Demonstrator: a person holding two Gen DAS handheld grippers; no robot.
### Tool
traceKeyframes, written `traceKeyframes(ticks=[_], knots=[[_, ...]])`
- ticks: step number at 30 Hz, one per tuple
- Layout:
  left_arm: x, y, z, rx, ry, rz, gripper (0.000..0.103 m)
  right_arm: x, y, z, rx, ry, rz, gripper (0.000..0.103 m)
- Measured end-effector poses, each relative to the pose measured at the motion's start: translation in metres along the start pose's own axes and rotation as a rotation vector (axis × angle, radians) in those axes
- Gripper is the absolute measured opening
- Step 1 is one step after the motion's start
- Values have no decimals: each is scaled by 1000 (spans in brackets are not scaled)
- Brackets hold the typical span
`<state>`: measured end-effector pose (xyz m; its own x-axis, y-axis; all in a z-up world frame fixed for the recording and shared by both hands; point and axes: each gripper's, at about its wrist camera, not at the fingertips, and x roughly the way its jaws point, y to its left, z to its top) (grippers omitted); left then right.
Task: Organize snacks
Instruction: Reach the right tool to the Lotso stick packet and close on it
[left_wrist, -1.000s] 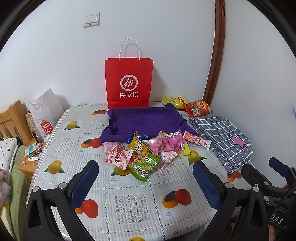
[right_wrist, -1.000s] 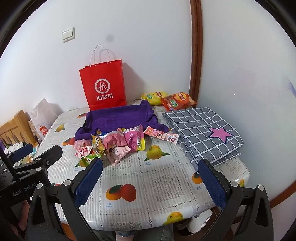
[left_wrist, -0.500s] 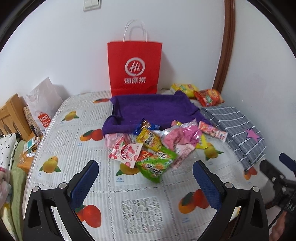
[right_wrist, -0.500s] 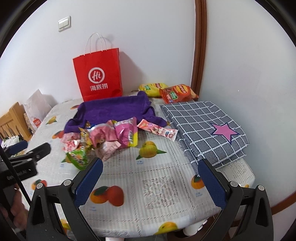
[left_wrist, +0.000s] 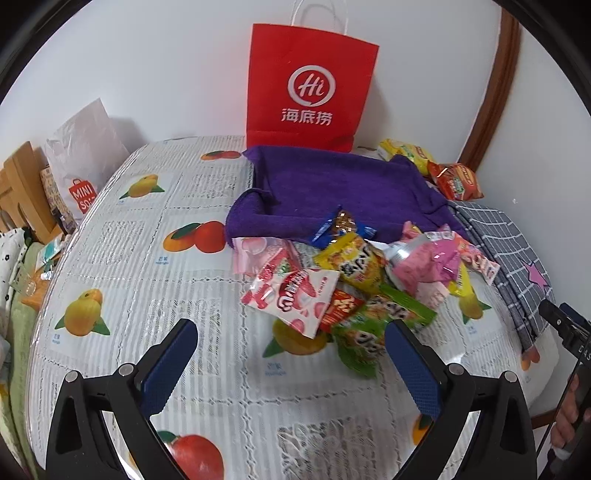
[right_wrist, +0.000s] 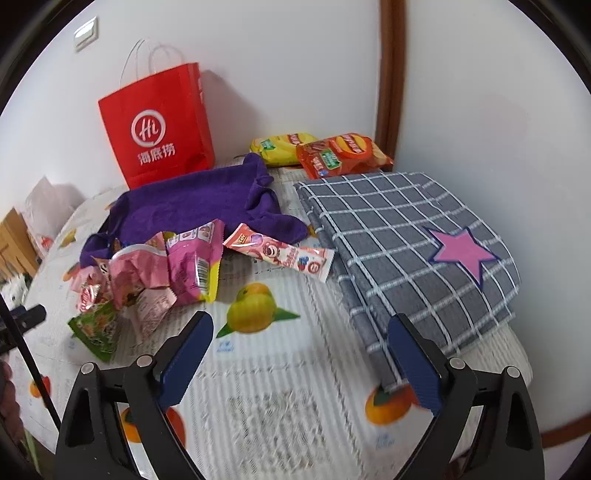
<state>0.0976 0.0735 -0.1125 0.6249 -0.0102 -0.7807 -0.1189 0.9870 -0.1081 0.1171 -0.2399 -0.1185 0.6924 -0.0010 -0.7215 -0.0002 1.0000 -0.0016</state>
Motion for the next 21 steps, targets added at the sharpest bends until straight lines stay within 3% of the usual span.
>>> traceKeyframes(ticks=[5,9,21], knots=[[17,12,8,-35,33,4,102,26,4,14,-61,-6,-22,85],[30,17,11,-60,52,-6,102,46,5,23,-88,5,8,85],[56,28,25,-78,72,-9,102,102,25,43,-291,24,-13,85]])
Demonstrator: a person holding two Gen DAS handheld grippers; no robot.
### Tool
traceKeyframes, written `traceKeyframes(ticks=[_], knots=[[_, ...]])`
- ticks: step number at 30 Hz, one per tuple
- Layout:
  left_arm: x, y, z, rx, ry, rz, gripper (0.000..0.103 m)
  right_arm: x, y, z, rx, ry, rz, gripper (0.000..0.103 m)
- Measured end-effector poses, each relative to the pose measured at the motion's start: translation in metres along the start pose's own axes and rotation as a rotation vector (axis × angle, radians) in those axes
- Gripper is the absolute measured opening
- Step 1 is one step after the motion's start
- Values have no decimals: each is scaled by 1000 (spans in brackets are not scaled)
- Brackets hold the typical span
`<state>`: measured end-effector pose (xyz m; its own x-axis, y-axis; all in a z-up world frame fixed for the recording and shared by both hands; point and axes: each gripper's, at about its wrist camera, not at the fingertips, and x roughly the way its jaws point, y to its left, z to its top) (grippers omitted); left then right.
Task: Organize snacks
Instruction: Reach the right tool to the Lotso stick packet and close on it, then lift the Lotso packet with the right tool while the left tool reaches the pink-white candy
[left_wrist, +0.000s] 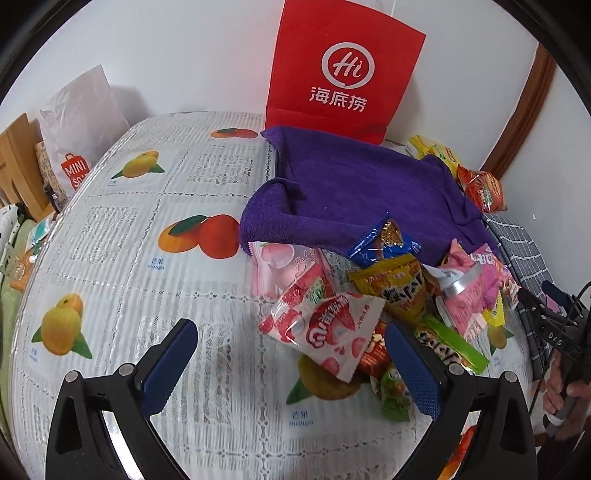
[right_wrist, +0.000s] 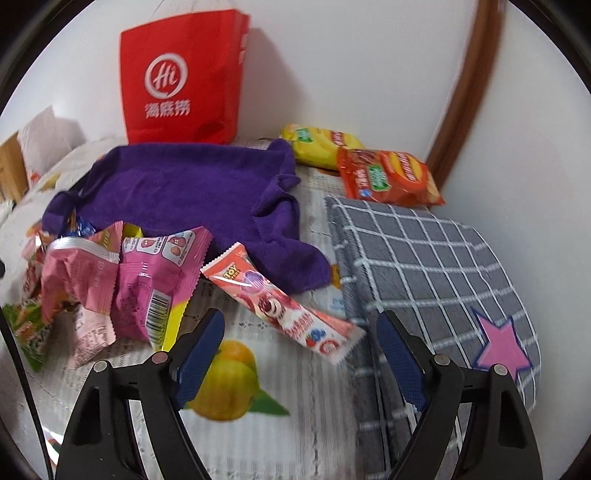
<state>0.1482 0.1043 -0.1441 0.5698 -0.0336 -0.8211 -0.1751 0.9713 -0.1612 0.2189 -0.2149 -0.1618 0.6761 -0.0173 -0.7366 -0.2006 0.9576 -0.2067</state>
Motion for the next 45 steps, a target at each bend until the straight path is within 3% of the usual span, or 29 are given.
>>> traceKeyframes(ticks=[6,11,13,15,20,23,26,31,32,35,36,43,45], knots=[[4,3,5,8,-6,17,102,22,13,2,-111,21,-48,85],[2,8,8,7,-13,2,102,38,20,2,-146,33,-31,82],[3,10,8,9,-10,23,102,40,19,1,-126,27,-15,64],[5,12,7,17,-9,52,102,41,19,0,-104,44,20,39],[9,18,7,-5,4,21,102,26,25,-4,-77,24,64,27],[12,18,5,-4,9,18,102,13,23,-9,-28,42,88,6],[17,17,3,-5,22,-2,101,5,17,-16,38,68,140,7],[29,11,4,-6,39,-23,102,0,14,-26,74,80,124,8],[31,10,5,-5,41,-26,102,-1,13,-27,79,80,131,13],[39,8,5,-14,55,-46,102,0,14,-29,75,78,113,51],[40,8,5,-16,59,-50,102,1,15,-30,66,74,100,54],[40,10,5,-21,57,-65,102,23,19,-31,83,107,77,51],[38,9,6,-14,52,-68,102,29,17,-34,121,112,103,24]])
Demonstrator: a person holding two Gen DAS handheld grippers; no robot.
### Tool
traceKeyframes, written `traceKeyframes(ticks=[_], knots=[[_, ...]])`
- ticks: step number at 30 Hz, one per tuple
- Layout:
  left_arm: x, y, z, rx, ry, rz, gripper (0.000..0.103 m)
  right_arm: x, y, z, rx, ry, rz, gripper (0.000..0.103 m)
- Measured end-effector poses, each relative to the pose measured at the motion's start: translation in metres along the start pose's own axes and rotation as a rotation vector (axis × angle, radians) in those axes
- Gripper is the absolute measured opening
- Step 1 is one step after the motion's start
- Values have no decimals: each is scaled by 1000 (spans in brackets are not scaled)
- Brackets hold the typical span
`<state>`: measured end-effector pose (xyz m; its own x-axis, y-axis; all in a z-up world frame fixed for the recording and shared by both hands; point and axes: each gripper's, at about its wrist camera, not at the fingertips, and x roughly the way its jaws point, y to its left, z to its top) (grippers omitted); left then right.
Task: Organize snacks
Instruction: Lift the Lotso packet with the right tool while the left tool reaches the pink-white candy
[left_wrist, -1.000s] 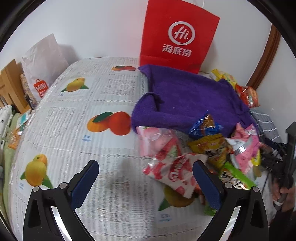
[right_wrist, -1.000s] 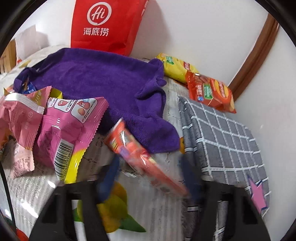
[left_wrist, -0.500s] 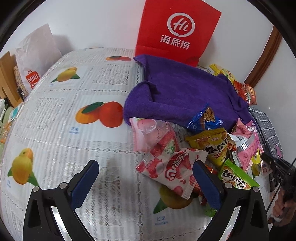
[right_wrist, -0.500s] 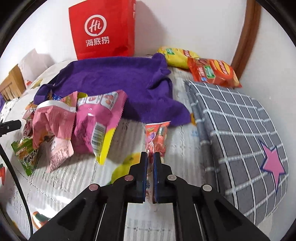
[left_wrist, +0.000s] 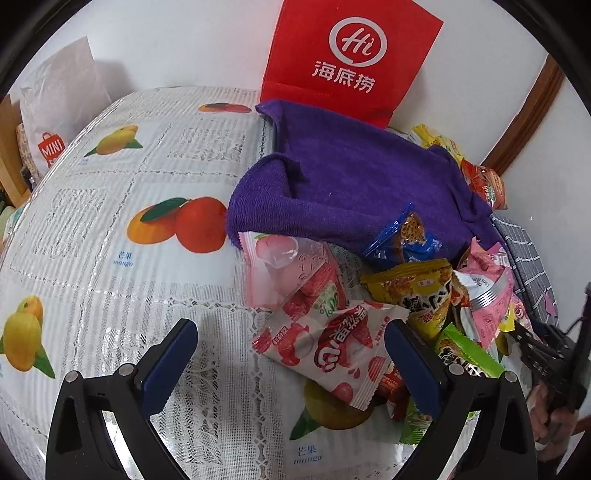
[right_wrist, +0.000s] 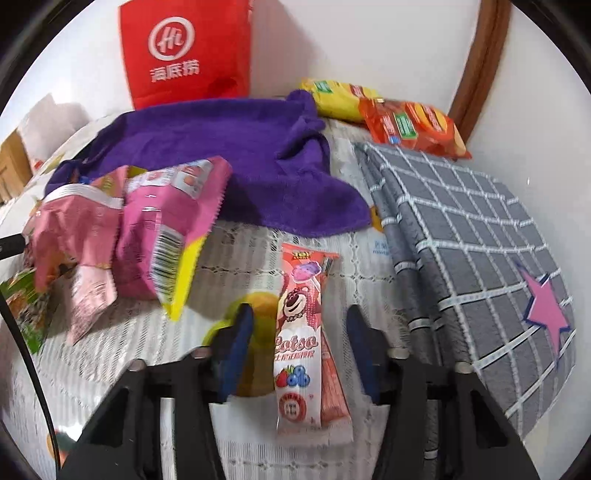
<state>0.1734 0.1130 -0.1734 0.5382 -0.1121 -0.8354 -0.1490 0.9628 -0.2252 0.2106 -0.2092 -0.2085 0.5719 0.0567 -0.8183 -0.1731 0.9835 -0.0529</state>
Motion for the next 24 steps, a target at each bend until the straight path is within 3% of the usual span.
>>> traceKeyframes(ticks=[8,14,20,24], knots=[[9,-10,-2,47,36,1,102,-15,-7,-24,130,-56,21,26],[19,-19,-3,91,52,37,103,-17,-3,-27,112,-55,-5,26],[23,-21,-2,111,48,31,103,-16,-7,-25,132,-55,19,26],[22,-22,-3,130,61,10,103,-15,-2,-24,105,-53,-14,26]])
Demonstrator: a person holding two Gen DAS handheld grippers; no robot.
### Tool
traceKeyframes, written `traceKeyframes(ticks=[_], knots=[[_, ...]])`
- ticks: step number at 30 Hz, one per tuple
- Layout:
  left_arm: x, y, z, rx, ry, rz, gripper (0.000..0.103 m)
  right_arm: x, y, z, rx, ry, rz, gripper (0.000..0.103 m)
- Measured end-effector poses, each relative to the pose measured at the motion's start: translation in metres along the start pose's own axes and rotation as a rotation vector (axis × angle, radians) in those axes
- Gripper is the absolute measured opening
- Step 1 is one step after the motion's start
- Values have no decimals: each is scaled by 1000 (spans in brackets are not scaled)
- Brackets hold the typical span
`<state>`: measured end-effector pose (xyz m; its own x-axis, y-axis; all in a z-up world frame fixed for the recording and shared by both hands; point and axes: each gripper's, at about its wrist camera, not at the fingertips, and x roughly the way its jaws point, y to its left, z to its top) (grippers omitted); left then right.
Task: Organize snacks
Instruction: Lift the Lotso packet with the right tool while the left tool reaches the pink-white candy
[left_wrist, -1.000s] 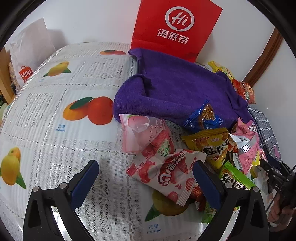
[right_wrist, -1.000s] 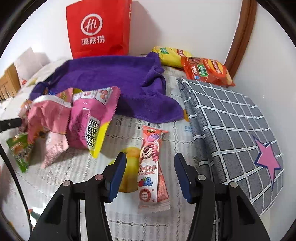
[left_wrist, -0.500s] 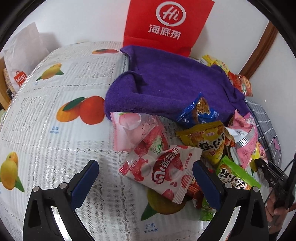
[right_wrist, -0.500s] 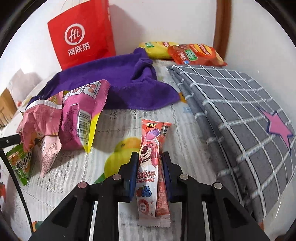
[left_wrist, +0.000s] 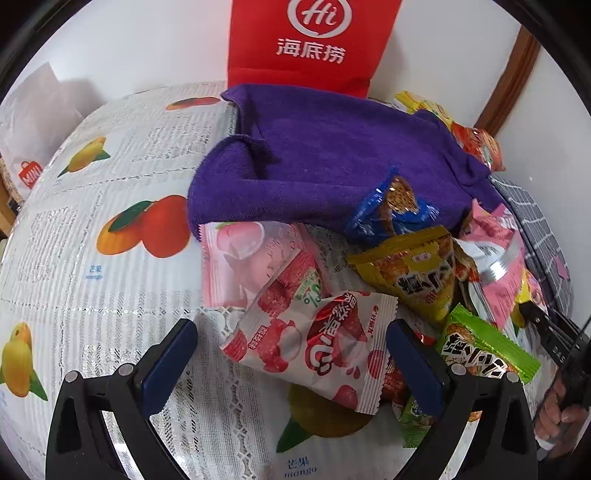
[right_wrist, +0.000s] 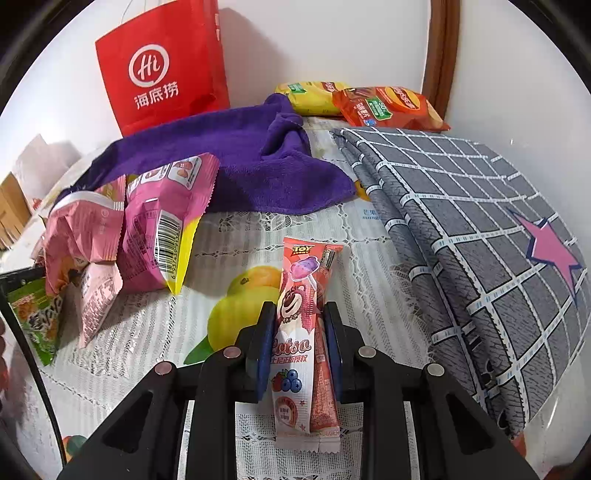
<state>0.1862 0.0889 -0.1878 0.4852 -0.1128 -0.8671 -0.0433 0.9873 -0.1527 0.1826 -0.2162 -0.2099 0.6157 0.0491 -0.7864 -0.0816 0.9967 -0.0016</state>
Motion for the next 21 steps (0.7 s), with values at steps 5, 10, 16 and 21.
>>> traceKeyframes(ticks=[5,10,16,21], knots=[[-8,4,-9,4,4,-15,103,0,-3,-1,12,0,13,26],[-13,17,-21,-9,-3,89,103,0,-2,-1,6,0,7,26],[-17,23,-18,4,-3,84,102,0,-2,-1,7,0,6,26],[-14,15,-4,-7,-11,61,103,0,-2,-1,6,0,7,26]])
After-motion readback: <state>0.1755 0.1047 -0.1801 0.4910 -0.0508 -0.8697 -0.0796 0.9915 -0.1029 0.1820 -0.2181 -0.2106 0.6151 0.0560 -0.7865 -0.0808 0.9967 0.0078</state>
